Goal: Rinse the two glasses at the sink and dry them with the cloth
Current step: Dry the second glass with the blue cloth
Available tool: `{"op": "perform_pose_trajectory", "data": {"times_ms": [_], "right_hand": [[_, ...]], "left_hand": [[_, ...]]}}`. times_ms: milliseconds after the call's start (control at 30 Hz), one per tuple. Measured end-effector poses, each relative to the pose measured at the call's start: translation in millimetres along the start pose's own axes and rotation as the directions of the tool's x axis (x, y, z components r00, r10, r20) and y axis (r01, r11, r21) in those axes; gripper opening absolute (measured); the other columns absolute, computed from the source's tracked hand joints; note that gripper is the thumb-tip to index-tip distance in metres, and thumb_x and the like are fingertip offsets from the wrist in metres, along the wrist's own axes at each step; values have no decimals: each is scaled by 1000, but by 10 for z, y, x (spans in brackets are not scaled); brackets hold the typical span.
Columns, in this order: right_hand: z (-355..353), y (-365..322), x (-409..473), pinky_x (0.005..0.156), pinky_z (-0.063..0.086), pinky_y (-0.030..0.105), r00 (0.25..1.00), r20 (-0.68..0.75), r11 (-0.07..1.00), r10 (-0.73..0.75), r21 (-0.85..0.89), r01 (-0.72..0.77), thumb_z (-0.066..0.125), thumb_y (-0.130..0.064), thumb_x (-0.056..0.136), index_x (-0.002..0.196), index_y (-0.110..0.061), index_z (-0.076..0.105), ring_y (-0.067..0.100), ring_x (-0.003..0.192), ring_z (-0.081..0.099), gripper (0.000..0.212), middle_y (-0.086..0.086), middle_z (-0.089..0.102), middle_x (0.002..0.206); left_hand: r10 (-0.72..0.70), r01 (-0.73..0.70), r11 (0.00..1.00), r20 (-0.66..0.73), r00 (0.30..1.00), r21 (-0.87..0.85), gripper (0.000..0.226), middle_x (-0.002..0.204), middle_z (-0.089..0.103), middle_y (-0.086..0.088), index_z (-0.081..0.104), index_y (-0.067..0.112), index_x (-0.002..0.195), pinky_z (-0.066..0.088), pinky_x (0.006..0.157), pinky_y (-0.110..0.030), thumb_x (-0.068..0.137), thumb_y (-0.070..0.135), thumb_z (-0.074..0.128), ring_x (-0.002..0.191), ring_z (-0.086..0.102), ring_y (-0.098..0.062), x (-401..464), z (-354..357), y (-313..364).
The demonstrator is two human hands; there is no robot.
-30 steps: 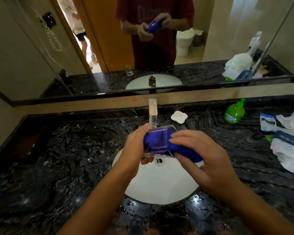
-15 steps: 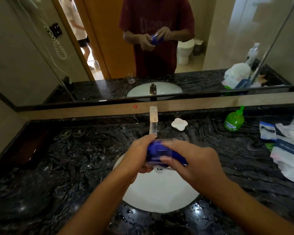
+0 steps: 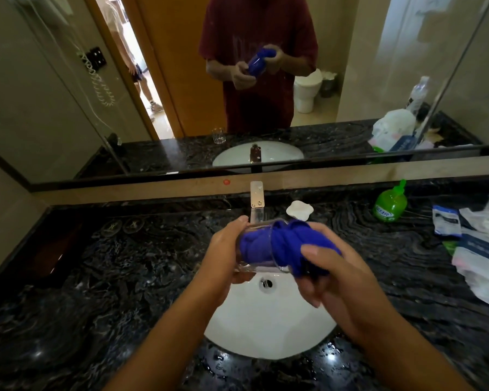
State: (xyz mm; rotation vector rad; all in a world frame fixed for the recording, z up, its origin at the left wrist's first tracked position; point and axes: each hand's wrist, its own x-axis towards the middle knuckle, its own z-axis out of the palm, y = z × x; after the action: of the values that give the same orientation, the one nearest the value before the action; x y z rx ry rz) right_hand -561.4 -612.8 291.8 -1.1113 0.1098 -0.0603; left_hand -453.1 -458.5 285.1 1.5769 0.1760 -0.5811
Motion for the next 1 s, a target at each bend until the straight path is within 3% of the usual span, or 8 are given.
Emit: {"op": "perform_pose_trajectory", "data": {"times_ms": [133, 267, 367, 533, 733, 800, 900, 1000], "right_hand": [[-136, 29, -4, 83, 57, 34, 920, 142, 611, -365, -710, 351, 75, -17, 80, 123, -40, 59, 18, 101, 67, 51, -12, 67, 115], [-242, -43, 110, 91, 51, 34, 804, 402, 183, -439, -836, 518, 74, -37, 85, 133, -29, 58, 14, 113, 55, 52, -10, 55, 127], [-263, -112, 183, 89, 52, 37, 766, 494, 55, -412, -825, 562, 72, -45, 87, 133, -31, 57, 17, 112, 56, 51, -4, 55, 127], [-248, -52, 209, 72, 49, 27, 803, 374, 99, -464, -879, 467, 66, -54, 90, 114, -23, 60, 9, 86, 54, 39, -11, 57, 100], [-103, 77, 106, 48, 35, 23, 805, 134, 109, -578, -965, 239, 54, -57, 90, 85, -23, 54, 11, 51, 46, 35, -11, 50, 61], [-83, 153, 92, 44, 27, 21, 835, 56, 87, -547, -989, 123, 46, -60, 89, 78, -24, 53, 14, 46, 43, 38, -10, 45, 53], [-82, 140, 68, 47, 28, 29, 947, -130, 273, -295, -961, -47, 45, -68, 85, 68, -27, 61, 10, 49, 48, 48, -8, 52, 48], [-128, -100, 12, 51, 37, 26, 996, -65, 510, 56, -856, -85, 61, -53, 96, 62, -18, 62, 6, 45, 47, 49, -5, 57, 48]], "left_hand": [[-45, 38, 999, 261, 964, 32, 46, 68, 63, -6, 62, 6, 102, 35, 37, -18, 102, 49, 46, 47, 50, -14, 13, -100, -102], [-152, 173, 985, 489, 859, 2, 46, 77, 58, -20, 58, 6, 112, 16, 37, -20, 96, 49, 48, 39, 42, -17, 20, -78, -212], [-214, 276, 961, 611, 762, -9, 52, 82, 55, -22, 57, 8, 116, 13, 38, -22, 95, 54, 48, 36, 42, -17, 12, -21, -334], [-149, 249, 963, 571, 807, -100, 50, 78, 55, -20, 56, 7, 111, 21, 32, -18, 96, 54, 48, 37, 40, -16, -33, -15, -341], [62, -69, 997, 223, 973, 20, 45, 71, 63, -7, 63, 9, 98, 36, 42, -20, 102, 51, 47, 54, 54, -19, -131, 52, -162], [269, -289, 947, 147, 952, 138, 44, 71, 63, -4, 63, 5, 95, 45, 50, -23, 102, 47, 50, 62, 59, -16, -132, 67, -141], [537, -562, 809, 171, 826, 170, 40, 78, 66, -7, 64, 2, 95, 51, 58, -21, 95, 40, 51, 65, 64, -10, -131, 45, -146], [568, -592, 792, 177, 804, 148, 41, 82, 68, -9, 66, 3, 94, 53, 59, -23, 93, 41, 51, 68, 65, -11, -122, 23, -176]]}}
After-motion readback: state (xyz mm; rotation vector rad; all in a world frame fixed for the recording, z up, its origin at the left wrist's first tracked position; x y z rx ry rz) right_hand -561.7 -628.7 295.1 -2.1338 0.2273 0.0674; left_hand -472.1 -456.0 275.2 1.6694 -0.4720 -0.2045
